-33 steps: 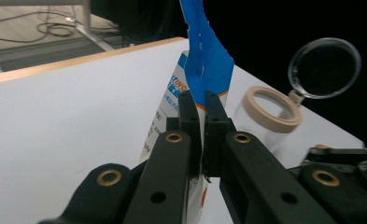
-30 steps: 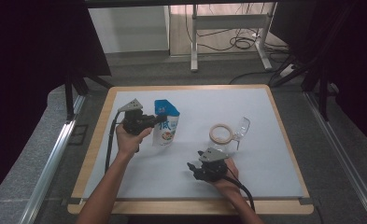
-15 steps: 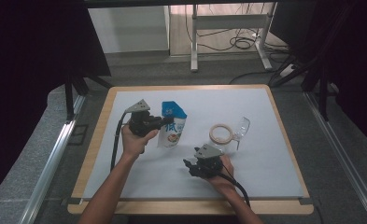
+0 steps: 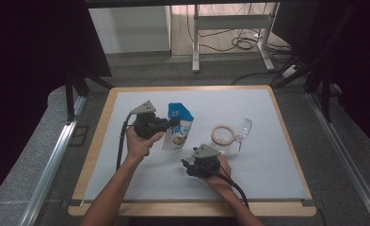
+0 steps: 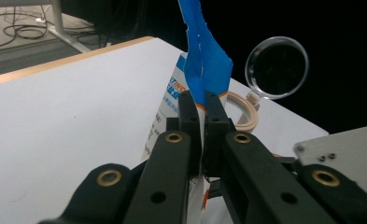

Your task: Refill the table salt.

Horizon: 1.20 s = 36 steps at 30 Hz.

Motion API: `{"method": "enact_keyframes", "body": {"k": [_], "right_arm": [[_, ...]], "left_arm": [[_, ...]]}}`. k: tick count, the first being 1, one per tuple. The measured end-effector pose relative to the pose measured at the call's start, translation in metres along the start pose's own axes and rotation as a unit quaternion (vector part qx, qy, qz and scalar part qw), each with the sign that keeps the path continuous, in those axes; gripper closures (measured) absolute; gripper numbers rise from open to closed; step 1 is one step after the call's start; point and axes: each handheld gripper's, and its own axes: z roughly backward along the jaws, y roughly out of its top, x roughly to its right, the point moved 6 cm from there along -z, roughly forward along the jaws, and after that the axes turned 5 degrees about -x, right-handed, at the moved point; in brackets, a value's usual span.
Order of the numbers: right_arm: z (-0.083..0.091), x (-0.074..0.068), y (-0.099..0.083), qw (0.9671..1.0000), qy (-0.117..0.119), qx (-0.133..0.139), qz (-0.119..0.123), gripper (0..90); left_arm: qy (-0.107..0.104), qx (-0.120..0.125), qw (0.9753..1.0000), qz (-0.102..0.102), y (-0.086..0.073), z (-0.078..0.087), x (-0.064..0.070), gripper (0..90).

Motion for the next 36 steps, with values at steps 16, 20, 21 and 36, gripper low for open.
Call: {"method": "enact_keyframes", "body": {"k": [16, 20, 21, 36], "right_arm": [[-0.010, 0.003, 0.012, 0.9987, -0.033, 0.016, -0.035, 30.6], [-0.009, 0.007, 0.015, 0.9982, -0.047, 0.022, -0.030, 30.4], [-0.010, 0.007, 0.016, 0.9981, -0.049, 0.024, -0.029, 30.4], [-0.002, 0.008, 0.017, 0.9975, -0.049, 0.052, 0.002, 40.7]], "left_arm": [[-0.025, 0.003, 0.9997, -0.007, 0.010, -0.005, 0.025, 90.0], [-0.031, 0.004, 0.9995, -0.008, 0.014, -0.006, 0.030, 90.0], [-0.033, 0.004, 0.9994, -0.008, 0.015, -0.007, 0.031, 90.0], [-0.039, -0.003, 0.9992, -0.010, 0.024, -0.021, 0.036, 90.0]]}}
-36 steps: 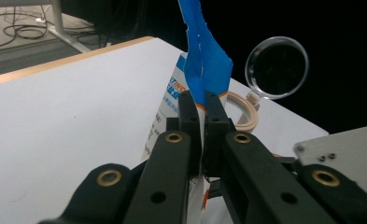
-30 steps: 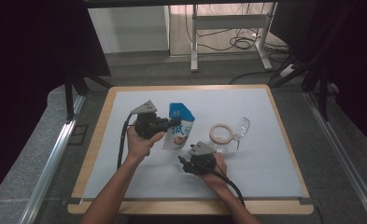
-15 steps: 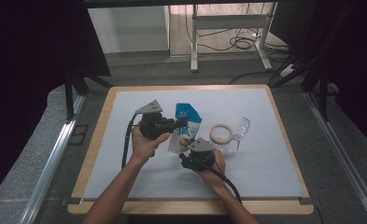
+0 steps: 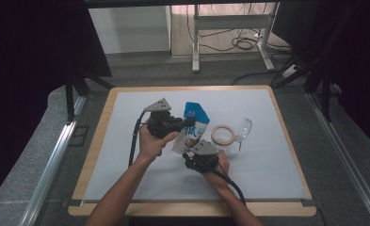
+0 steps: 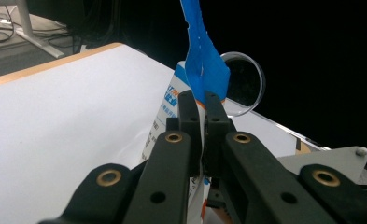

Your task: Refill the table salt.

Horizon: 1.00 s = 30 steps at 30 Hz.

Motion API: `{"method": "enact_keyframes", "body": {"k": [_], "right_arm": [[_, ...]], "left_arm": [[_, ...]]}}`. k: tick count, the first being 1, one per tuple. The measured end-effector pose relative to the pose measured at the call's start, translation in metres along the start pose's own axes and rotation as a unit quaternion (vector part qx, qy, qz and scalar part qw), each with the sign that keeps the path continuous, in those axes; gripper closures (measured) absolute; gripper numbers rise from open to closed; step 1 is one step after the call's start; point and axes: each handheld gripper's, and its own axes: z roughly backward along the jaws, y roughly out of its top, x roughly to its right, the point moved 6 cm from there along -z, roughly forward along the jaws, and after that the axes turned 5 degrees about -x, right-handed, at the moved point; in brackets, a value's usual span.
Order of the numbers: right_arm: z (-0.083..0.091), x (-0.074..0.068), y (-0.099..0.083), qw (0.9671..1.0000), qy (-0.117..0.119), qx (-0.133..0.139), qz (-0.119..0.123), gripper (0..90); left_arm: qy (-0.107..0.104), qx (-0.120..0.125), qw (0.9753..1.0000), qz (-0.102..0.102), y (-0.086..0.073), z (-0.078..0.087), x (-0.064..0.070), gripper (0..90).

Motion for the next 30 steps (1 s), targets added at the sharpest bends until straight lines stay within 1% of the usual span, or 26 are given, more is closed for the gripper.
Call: {"method": "enact_keyframes", "body": {"k": [2, 7, 8, 10, 15, 20, 23, 25, 28, 30], "right_arm": [[0.001, 0.000, 0.000, 1.0000, 0.003, 0.000, -0.002, 41.1], [0.003, -0.005, -0.003, 0.9996, 0.024, -0.011, -0.014, 41.7], [0.004, -0.006, -0.004, 0.9995, 0.025, -0.013, -0.011, 41.8], [0.004, -0.007, -0.005, 0.9992, 0.034, -0.015, -0.017, 42.0], [0.006, -0.007, -0.007, 0.9987, 0.041, -0.015, -0.024, 43.3], [0.009, -0.005, -0.011, 0.9989, 0.036, -0.014, -0.025, 43.5], [0.010, -0.003, -0.012, 0.9990, 0.031, -0.014, -0.028, 43.0], [0.009, -0.003, -0.014, 0.9993, 0.023, -0.012, -0.025, 41.5], [0.008, -0.002, -0.014, 0.9995, 0.016, -0.011, -0.024, 39.1], [0.008, -0.001, -0.014, 0.9996, 0.012, -0.011, -0.024, 36.9]], "left_arm": [[0.000, -0.002, 1.0000, 0.000, 0.000, -0.002, 0.000, 89.9], [-0.001, -0.010, 0.9999, 0.004, 0.000, -0.010, -0.001, 89.9], [-0.001, -0.012, 0.9999, 0.003, 0.000, -0.011, -0.002, 89.9], [-0.004, -0.014, 0.9999, 0.005, 0.000, -0.014, -0.002, 89.9], [-0.008, -0.020, 0.9998, 0.003, 0.000, -0.020, -0.001, 89.9], [-0.014, -0.025, 0.9996, -0.005, 0.000, -0.023, 0.001, 89.9], [-0.027, -0.018, 0.9994, -0.008, -0.001, -0.021, 0.002, 90.0], [-0.037, -0.015, 0.9992, -0.009, -0.003, -0.019, 0.002, 90.0], [-0.047, -0.011, 0.9989, -0.002, -0.006, -0.017, 0.001, 90.0], [-0.050, -0.010, 0.9987, -0.002, -0.006, -0.015, 0.000, 90.0]]}}
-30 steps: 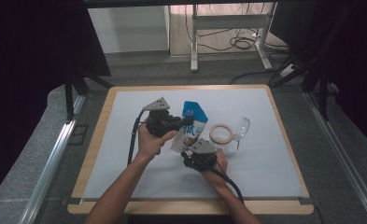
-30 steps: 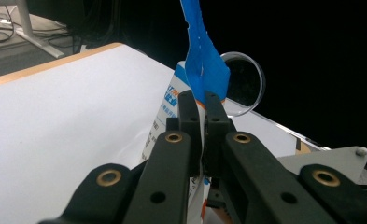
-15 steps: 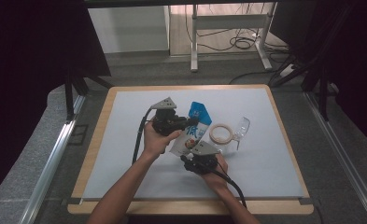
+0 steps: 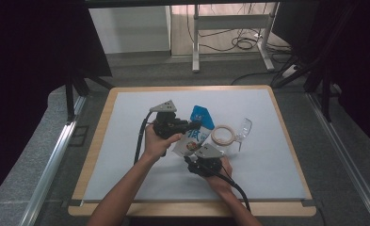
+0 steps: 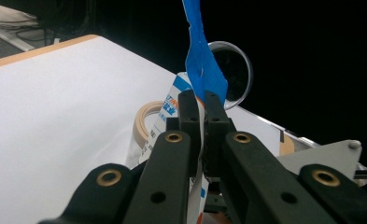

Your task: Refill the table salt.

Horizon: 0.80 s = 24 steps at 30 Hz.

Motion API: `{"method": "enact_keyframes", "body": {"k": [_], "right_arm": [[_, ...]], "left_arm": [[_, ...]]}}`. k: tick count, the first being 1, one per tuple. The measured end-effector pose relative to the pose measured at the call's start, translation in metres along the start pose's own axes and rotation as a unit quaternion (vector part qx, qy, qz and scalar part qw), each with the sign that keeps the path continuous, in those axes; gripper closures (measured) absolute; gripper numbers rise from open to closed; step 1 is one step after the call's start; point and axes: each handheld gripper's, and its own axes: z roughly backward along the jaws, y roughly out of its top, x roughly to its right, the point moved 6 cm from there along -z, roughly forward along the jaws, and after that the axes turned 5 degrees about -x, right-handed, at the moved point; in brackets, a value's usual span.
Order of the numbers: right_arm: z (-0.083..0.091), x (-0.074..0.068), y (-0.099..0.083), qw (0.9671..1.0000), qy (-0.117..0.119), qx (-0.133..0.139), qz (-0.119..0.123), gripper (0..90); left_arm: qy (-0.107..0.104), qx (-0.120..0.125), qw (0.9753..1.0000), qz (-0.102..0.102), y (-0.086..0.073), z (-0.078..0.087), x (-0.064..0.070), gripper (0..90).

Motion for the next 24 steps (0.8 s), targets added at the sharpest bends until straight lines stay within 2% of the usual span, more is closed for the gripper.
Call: {"method": "enact_keyframes", "body": {"k": [5, 8, 10, 14, 15, 17, 20, 24], "right_arm": [[-0.002, 0.004, 0.001, 0.9999, -0.014, 0.005, -0.005, 31.4], [-0.002, 0.004, 0.003, 0.9999, -0.008, 0.009, -0.007, 31.0], [-0.002, 0.003, 0.004, 0.9999, -0.008, 0.013, 0.001, 31.0], [-0.001, -0.001, 0.007, 0.9994, 0.005, 0.027, 0.020, 33.6], [0.000, -0.002, 0.008, 0.9993, 0.009, 0.030, 0.022, 37.5], [0.000, -0.002, 0.008, 0.9992, 0.011, 0.031, 0.023, 38.9], [0.003, -0.002, 0.008, 0.9990, 0.012, 0.032, 0.027, 41.2], [0.004, -0.005, 0.008, 0.9990, 0.025, 0.030, 0.021, 41.5]], "left_arm": [[-0.004, 0.004, 1.0000, -0.004, 0.003, 0.004, 0.004, 90.0], [-0.008, 0.005, 0.9999, -0.005, 0.004, 0.005, 0.006, 90.0], [-0.007, 0.003, 1.0000, -0.006, 0.004, 0.005, 0.007, 90.0], [-0.009, -0.001, 1.0000, -0.004, 0.005, 0.002, 0.007, 90.0], [-0.008, -0.003, 0.9999, -0.006, 0.006, 0.002, 0.007, 89.9], [-0.004, -0.004, 1.0000, -0.005, 0.007, 0.001, 0.004, 89.9], [-0.007, -0.005, 0.9999, 0.007, 0.008, -0.001, 0.000, 89.9], [-0.001, -0.017, 0.9998, 0.012, 0.009, -0.006, -0.005, 89.9]]}}
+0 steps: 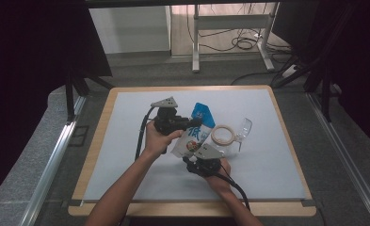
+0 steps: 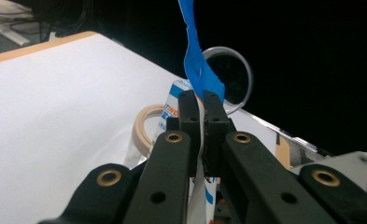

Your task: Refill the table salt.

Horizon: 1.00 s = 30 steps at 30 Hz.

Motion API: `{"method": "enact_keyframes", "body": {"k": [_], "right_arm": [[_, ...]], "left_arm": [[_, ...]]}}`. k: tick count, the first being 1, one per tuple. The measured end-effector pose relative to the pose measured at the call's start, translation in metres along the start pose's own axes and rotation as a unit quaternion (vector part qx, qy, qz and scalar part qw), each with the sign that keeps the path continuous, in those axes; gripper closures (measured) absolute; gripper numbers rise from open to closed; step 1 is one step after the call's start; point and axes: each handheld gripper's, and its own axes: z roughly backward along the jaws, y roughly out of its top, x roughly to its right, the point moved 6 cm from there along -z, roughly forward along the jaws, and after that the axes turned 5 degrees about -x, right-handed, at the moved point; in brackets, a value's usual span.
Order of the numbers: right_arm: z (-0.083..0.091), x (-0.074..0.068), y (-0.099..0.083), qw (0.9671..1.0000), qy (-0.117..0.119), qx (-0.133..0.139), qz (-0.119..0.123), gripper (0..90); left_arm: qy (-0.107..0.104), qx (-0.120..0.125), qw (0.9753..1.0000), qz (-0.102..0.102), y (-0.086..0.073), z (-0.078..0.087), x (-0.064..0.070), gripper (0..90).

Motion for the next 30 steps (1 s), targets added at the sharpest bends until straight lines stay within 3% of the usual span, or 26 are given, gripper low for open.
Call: {"method": "enact_keyframes", "body": {"k": [5, 13, 30], "right_arm": [[0.000, 0.001, -0.002, 0.9998, 0.003, -0.005, -0.017, 41.9], [0.003, 0.008, -0.006, 0.9995, -0.010, -0.007, -0.030, 43.5], [0.004, 0.009, -0.008, 0.9970, 0.002, 0.001, -0.078, 45.2]], "left_arm": [[0.002, -0.008, 1.0000, 0.003, 0.002, -0.008, -0.001, 89.9], [0.003, -0.017, 0.9999, 0.001, 0.007, -0.020, 0.003, 89.9], [0.008, -0.043, 0.9990, 0.000, 0.012, -0.037, -0.001, 89.9]]}}
